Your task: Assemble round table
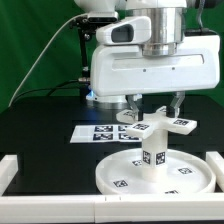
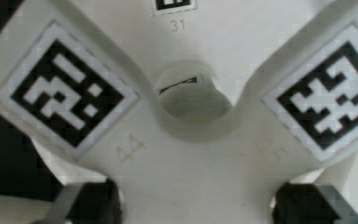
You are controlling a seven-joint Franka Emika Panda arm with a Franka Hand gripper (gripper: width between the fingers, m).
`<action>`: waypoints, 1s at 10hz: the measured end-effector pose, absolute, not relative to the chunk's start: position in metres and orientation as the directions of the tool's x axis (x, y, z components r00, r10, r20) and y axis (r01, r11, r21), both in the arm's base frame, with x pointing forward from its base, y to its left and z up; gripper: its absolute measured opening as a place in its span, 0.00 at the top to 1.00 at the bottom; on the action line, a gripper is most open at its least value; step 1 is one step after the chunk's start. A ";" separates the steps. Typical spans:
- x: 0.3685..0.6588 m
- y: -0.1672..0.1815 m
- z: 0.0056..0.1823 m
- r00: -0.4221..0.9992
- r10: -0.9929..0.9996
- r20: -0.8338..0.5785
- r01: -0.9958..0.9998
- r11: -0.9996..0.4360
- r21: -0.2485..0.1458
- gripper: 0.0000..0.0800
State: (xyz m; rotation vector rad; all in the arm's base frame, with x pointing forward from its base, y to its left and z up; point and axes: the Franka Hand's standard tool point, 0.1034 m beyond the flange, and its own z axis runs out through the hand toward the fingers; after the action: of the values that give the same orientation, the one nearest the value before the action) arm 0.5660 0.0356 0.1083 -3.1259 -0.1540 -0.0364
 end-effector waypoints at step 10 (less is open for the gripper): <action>0.564 0.038 0.107 0.412 -0.911 0.026 -0.909 -0.413 -0.053 0.48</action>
Offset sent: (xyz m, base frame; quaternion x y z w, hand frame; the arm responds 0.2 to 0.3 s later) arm -0.0118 -0.0032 -0.0029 -0.0398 0.0227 0.3941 0.9179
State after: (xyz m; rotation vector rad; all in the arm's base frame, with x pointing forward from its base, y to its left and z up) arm 0.5641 0.0385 0.1068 -2.6143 1.6845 -0.0793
